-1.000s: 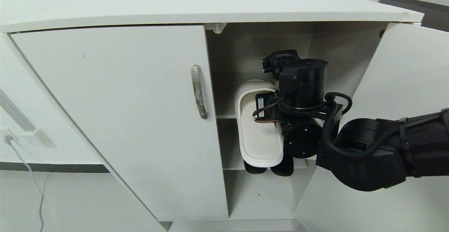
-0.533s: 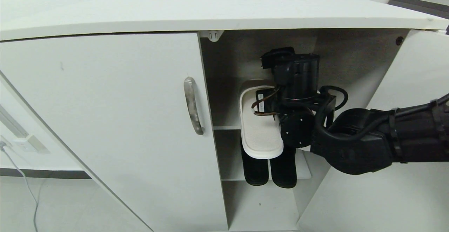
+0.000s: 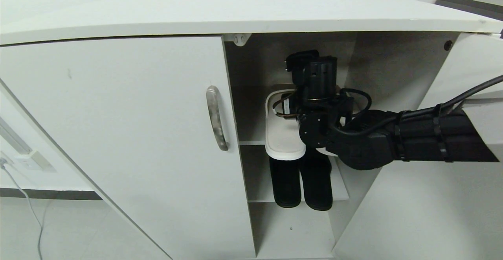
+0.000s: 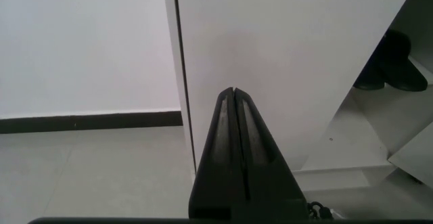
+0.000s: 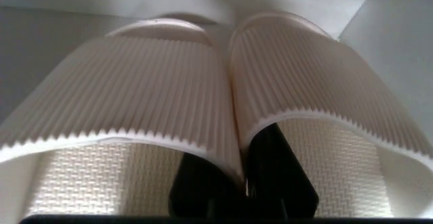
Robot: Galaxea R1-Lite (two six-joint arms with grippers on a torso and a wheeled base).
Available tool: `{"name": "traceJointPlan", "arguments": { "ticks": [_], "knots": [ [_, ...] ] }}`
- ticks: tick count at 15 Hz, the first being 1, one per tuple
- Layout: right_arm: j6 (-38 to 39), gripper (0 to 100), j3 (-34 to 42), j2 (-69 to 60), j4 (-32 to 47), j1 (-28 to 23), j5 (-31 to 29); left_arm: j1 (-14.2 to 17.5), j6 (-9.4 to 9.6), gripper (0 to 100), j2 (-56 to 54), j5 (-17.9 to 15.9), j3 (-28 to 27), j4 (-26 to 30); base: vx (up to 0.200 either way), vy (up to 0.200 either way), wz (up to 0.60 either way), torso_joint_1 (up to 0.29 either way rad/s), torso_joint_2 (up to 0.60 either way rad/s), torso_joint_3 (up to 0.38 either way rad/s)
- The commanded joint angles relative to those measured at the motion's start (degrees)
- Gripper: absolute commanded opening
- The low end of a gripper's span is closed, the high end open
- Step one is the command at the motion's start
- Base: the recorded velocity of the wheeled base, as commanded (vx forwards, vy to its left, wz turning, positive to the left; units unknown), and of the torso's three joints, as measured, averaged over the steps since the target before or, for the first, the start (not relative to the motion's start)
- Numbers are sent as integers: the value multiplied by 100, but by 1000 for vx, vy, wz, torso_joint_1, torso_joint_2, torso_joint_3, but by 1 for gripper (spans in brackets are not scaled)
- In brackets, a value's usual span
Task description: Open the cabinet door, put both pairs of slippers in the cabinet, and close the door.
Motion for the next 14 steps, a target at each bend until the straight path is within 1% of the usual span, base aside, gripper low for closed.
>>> {"name": "traceJointPlan", "arguments": {
  "ticks": [1, 2, 4, 9, 10, 14],
  "knots": [
    [-6, 0, -139, 87, 16, 4, -2, 1, -1, 0, -1, 1, -7, 2, 0, 0, 0, 0, 0, 0],
    [-6, 0, -376, 96, 236, -5, 6, 1, -1, 0, -1, 1, -7, 2, 0, 0, 0, 0, 0, 0],
    [-6, 0, -631, 202, 412, -75, 15, 1, -1, 0, -1, 1, 2, 2, 0, 0, 0, 0, 0, 0],
    [3, 0, -727, 333, 473, -128, 77, 1, -10, 0, -1, 9, -7, 2, 0, 0, 0, 0, 0, 0],
    [3, 100, -727, 333, 473, -128, 77, 1, -10, 0, -1, 9, 2, 2, 0, 0, 0, 0, 0, 0],
    [12, 100, -569, 166, 473, -93, 68, 1, -10, 0, -1, 18, 2, 2, 0, 0, 0, 0, 0, 0]
  ]
}}
